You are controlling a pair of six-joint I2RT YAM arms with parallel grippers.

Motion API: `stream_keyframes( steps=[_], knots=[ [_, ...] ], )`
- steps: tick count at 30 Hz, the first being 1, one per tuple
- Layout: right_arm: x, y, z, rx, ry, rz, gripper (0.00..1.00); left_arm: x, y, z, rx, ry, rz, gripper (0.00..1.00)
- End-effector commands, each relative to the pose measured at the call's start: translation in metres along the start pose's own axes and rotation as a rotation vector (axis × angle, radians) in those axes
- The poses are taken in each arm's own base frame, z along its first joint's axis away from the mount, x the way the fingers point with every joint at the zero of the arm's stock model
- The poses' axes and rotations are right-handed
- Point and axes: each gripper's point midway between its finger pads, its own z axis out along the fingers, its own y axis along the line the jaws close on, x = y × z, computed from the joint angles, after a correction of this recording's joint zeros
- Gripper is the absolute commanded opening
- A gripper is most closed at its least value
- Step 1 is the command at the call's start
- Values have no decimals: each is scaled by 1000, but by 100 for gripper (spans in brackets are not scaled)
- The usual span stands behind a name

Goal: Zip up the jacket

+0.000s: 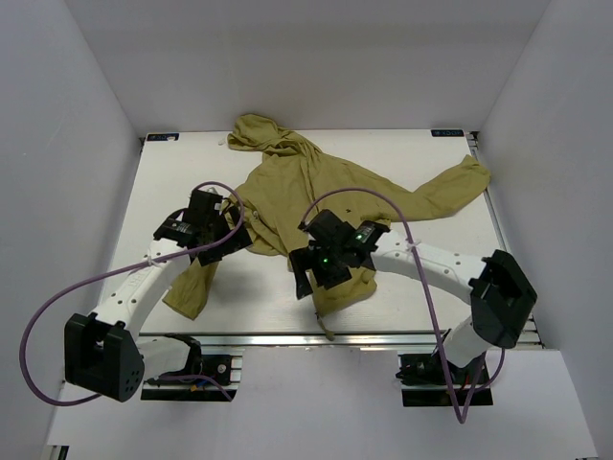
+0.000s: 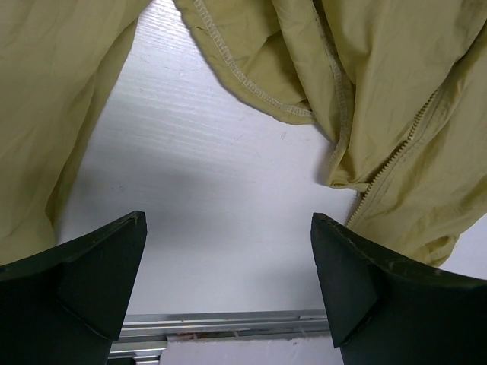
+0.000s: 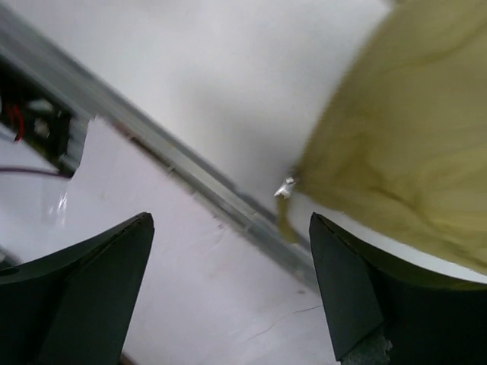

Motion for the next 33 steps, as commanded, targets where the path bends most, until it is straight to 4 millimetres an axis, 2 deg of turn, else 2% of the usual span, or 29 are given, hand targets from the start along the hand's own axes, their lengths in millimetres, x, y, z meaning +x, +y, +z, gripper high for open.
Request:
stream_keyframes(
  steps=[1, 3, 4, 6, 7, 9, 10, 14, 16, 18, 22, 23, 25, 26, 27, 29, 31, 33],
  knots=[
    [-20, -36, -16, 125, -121, 7, 89, -9, -12, -6, 56, -21, 20, 98],
    [-13, -50, -7, 143, -104, -1, 89, -5, -20, -4, 97, 11, 30, 98],
    [-17, -54, -4, 145, -120, -37, 89, -2, -24, -3, 124, 28, 39, 98],
    [-12, -65, 8, 158, -105, -48, 89, -5, -33, -3, 171, 16, 59, 98],
    [-19, -72, 11, 152, -123, -30, 89, -6, -37, -3, 195, 15, 70, 98],
    [-17, -89, 21, 162, -106, 19, 89, -12, -50, -5, 257, -3, 92, 98],
    [-27, -99, 21, 143, -134, 63, 89, -16, -55, -7, 274, -17, 103, 98],
    [-35, -131, 25, 155, -171, 148, 89, -30, -72, -3, 328, -39, 119, 98],
    [-35, -150, 26, 179, -169, 197, 89, -33, -75, 9, 316, -20, 116, 98],
    [-32, -162, 27, 194, -157, 231, 89, -40, -88, 12, 359, -14, 122, 98],
    [-21, -200, 20, 272, -160, 355, 89, -42, -110, 33, 428, 46, 128, 98],
    [-14, -208, 19, 290, -153, 383, 89, -38, -111, 46, 421, 82, 124, 98],
    [-8, -227, 12, 318, -164, 465, 89, -40, -121, 53, 445, 106, 132, 98],
    [-2, -233, 10, 316, -164, 490, 89, -36, -122, 64, 439, 134, 133, 98],
    [0, -238, 7, 319, -171, 516, 89, -41, -128, 66, 445, 130, 134, 98],
    [-1, -253, -3, 329, -206, 576, 89, -38, -128, 79, 429, 157, 135, 98],
    [-3, -263, -13, 329, -229, 612, 89, -42, -131, 84, 416, 158, 138, 98],
    [-14, -262, -21, 319, -264, 589, 89, -43, -127, 91, 386, 167, 137, 98]
  ],
)
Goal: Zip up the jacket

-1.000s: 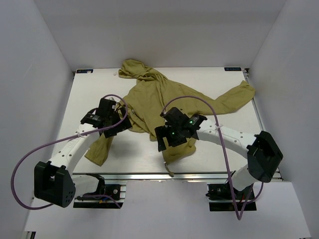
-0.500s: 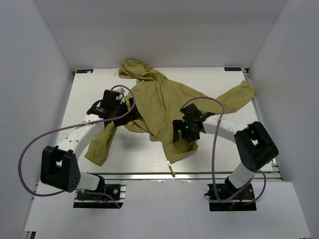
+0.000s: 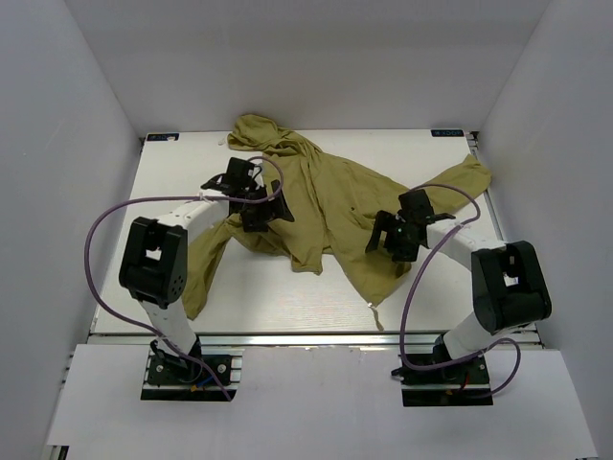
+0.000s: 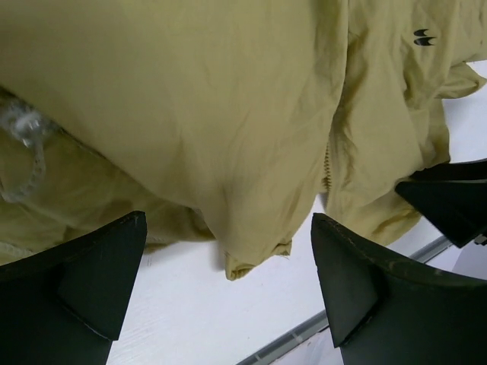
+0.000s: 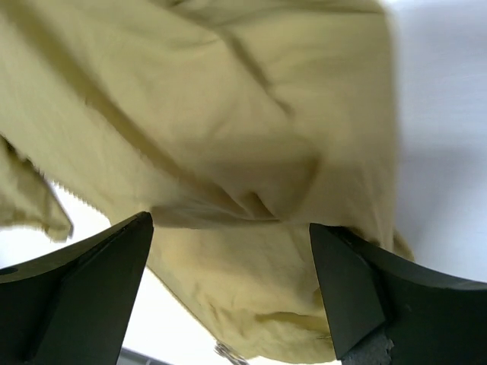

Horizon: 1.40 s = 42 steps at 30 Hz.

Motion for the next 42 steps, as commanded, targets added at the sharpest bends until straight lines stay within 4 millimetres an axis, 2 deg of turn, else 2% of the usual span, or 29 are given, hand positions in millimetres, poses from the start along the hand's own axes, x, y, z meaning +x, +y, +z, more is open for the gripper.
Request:
stream_keyframes(
  steps=[1, 4, 6, 7, 8, 9, 10, 14, 15, 17, 21, 23, 29, 30, 35, 39, 40, 42],
  knots=[
    [10, -14, -5, 28, 38, -11, 89, -20, -20, -11, 23, -36, 49, 98],
    [-1, 10, -21, -81, 6, -52, 89, -23, -29, -21, 1, -46, 84, 98],
    [-11, 24, -38, -138, -48, -89, 89, -26, -31, -28, -73, -83, 123, 98],
    [-16, 28, -44, -154, -71, -101, 89, -13, -39, -32, -106, -62, 173, 98],
    [-22, 34, -55, -172, -113, -121, 89, -14, -46, -37, -132, -78, 202, 98],
    [-24, 36, -60, -179, -129, -127, 89, -13, -45, -38, -189, -96, 230, 98],
    [-26, 38, -65, -188, -146, -137, 89, 2, -52, -38, -202, -66, 273, 98],
    [-30, 41, -86, -196, -217, -163, 89, 38, -56, -37, -201, 15, 319, 98],
    [-30, 38, -87, -182, -221, -165, 89, 48, -52, -35, -209, 34, 322, 98],
    [-28, 34, -87, -170, -222, -164, 89, 61, -58, -32, -190, 41, 355, 98],
    [-19, 36, -85, -192, -196, -167, 89, 92, -81, -13, -134, 90, 452, 92],
    [-14, 33, -81, -190, -188, -165, 89, 99, -77, -1, -174, 110, 478, 89],
    [-6, 24, -76, -170, -180, -153, 89, 94, -67, 24, -239, 105, 519, 73],
    [-3, 22, -74, -165, -177, -152, 89, 99, -58, 32, -267, 137, 521, 70],
    [2, 14, -73, -132, -172, -132, 89, 99, -42, 47, -350, 155, 517, 69],
    [3, 15, -76, -139, -183, -135, 89, 95, -46, 45, -344, 140, 517, 38],
    [3, 14, -76, -138, -185, -136, 89, 92, -49, 44, -335, 127, 514, 19],
    [5, 15, -77, -148, -189, -137, 89, 83, -58, 36, -321, 73, 504, 0]
  ],
)
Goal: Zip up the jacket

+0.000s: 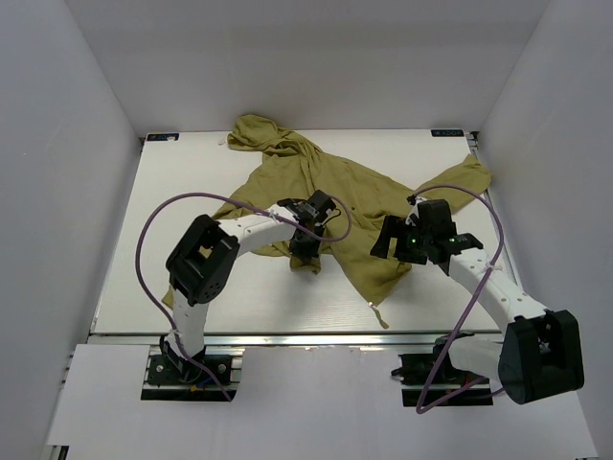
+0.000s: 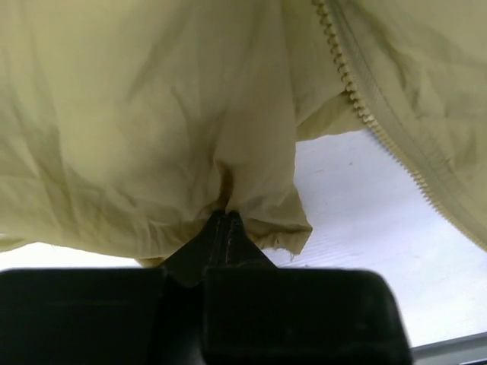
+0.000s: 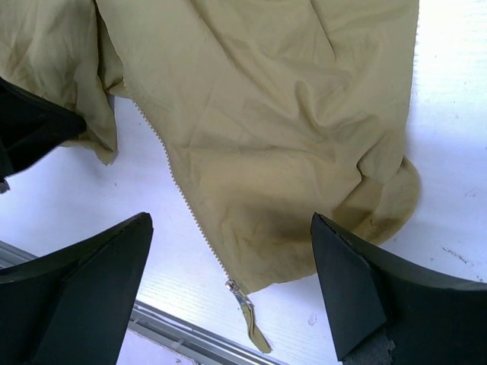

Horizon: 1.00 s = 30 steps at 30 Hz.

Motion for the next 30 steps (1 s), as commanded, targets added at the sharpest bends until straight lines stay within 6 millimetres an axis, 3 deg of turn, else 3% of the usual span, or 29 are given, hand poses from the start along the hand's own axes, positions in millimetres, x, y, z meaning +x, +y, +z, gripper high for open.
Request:
stream_keyframes(
  steps=[1, 8, 9, 11, 12, 15, 17, 18, 20, 21, 23, 30],
  knots=[
    [-2, 2, -5, -10, -25, -7, 89, -33, -1, -34, 4, -142, -29, 0],
    [-2, 11, -10, -52, -34, -11, 89, -92, -14, -123, 117, -430, -35, 0],
    [-4, 13, -12, -60, -43, -12, 89, -104, -19, -151, 160, -509, -38, 0],
    [-4, 19, -14, -93, -50, -11, 89, -113, -26, -181, 227, -589, -41, 0],
    [-4, 21, -15, -106, -55, -11, 89, -113, -26, -205, 261, -636, -50, 0],
    [-3, 25, -17, -132, -56, -11, 89, -104, -23, -243, 319, -708, -89, 0],
    [-1, 25, -16, -137, -50, -15, 89, -81, -15, -225, 301, -653, -121, 2],
    [1, 26, -16, -140, -46, -20, 89, -72, -12, -217, 292, -626, -131, 29],
    [3, 25, -15, -143, -35, -21, 89, -50, -5, -188, 243, -516, -166, 58],
    [2, 26, -16, -147, -37, -25, 89, -44, -3, -178, 222, -475, -176, 84],
    [3, 25, -16, -138, -34, -27, 89, -30, 6, -150, 137, -369, -230, 88],
    [6, 20, -15, -119, -27, -21, 89, -9, 22, -89, 40, -223, -376, 96]
  ],
)
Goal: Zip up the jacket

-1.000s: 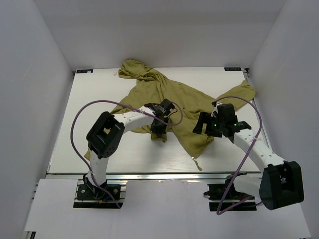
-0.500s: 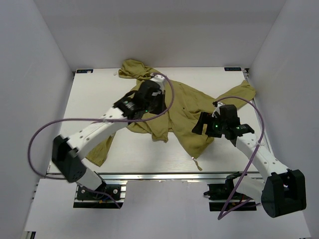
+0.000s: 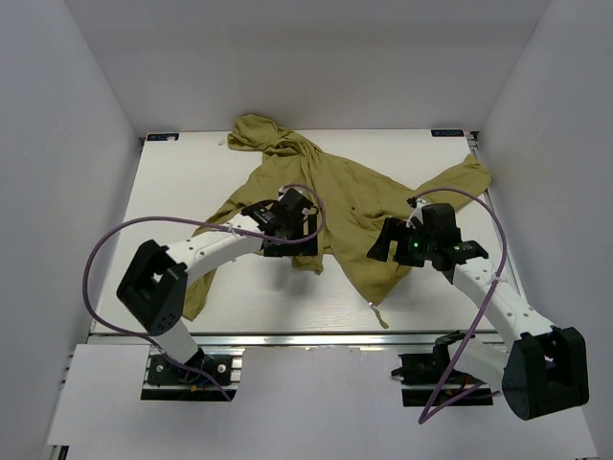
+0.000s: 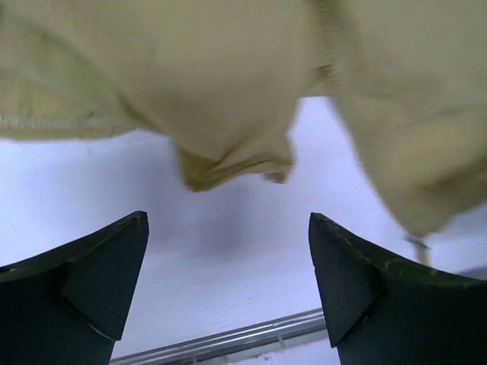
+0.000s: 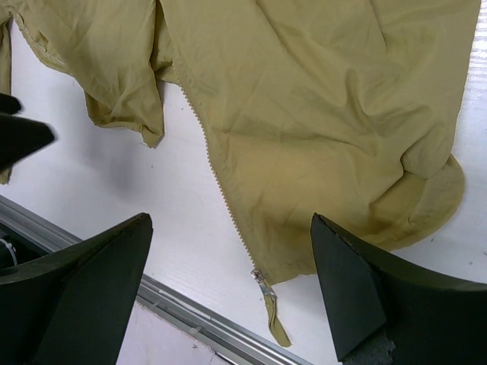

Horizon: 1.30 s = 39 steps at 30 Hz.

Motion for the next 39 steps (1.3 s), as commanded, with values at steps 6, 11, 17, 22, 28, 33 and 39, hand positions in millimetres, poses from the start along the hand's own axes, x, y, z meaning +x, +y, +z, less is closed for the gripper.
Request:
stream_keyframes(
  steps=[6, 11, 17, 22, 28, 33, 39],
  knots=[
    [4, -5, 0, 21, 6, -24, 89, 23, 36, 38, -97, 102, -185, 82],
    [2, -7, -1, 32, -2, -31, 89, 24, 41, 56, -101, 129, -206, 67],
    [3, -11, -2, 49, -4, -30, 89, 26, 40, 67, -92, 155, -215, 55],
    [2, -9, -3, 51, -6, -32, 89, 16, 33, 62, -69, 157, -211, 0],
    [-6, -4, -6, 31, -32, -43, 89, -68, -11, -19, 99, -50, -156, 0],
    [-13, 1, -10, 19, -65, -33, 89, -135, -36, -126, 251, -310, -204, 0],
    [-5, 4, -9, -14, -56, -25, 89, -109, -7, -140, 179, -303, -384, 0]
  ],
)
